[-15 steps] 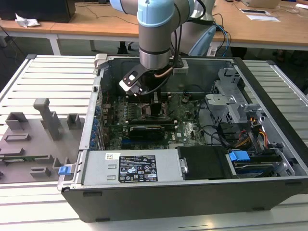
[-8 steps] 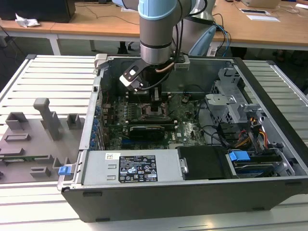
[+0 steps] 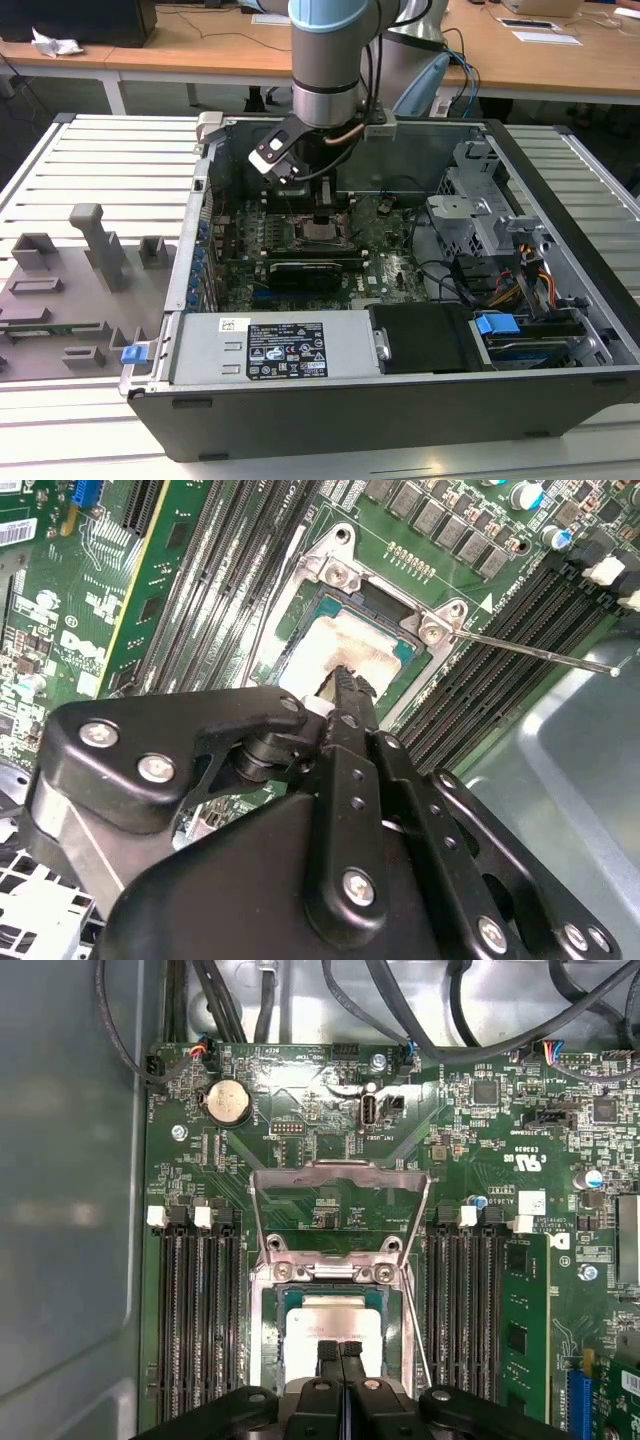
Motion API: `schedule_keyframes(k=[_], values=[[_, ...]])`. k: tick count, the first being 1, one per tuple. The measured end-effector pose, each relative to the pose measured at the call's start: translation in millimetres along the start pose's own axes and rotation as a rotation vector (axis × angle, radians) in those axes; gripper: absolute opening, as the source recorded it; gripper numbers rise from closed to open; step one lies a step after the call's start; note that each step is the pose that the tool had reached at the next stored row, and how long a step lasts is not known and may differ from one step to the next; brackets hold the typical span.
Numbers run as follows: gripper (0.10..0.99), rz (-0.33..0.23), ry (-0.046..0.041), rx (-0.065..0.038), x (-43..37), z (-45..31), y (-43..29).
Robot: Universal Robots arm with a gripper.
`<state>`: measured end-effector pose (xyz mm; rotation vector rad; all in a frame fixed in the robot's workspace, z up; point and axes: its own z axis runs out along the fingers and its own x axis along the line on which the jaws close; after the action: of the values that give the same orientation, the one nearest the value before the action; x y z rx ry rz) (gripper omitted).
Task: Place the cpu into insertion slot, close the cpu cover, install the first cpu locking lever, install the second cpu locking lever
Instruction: 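Place the cpu into insertion slot, then close the cpu cover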
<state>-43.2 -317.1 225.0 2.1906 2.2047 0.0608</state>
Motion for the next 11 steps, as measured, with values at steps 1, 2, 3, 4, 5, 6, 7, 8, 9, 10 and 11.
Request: schedule_keyframes(k=[1,2,3,4,5,6,7,8,9,10,11], values=[[0.106,0.0,-0.0001,0.0,0.0,-1.1,0.1],[0.106,0.0,-0.0001,0.0,0.0,-2.8,0.1],[0.106,0.0,-0.0001,0.0,0.0,-3.5,0.2],[0.106,0.0,-0.0001,0.0,0.0,-4.0,0.2],[0.106,0.0,-0.0001,0.0,0.0,-5.6,0.3],[0.106,0.0,-0.0007,0.0,0.0,-7.8,0.4],[0.106,0.0,-0.0009,0.0,0.0,-9.1,0.5],[0.106,0.0,-0.0015,0.0,0.0,-11.1,0.6],[0.106,0.0,-0.0017,0.0,0.1,-13.0,0.7],[0.106,0.0,-0.0019,0.0,0.1,-17.5,0.9],[0.106,0.0,-0.002,0.0,0.1,-19.4,1.0]])
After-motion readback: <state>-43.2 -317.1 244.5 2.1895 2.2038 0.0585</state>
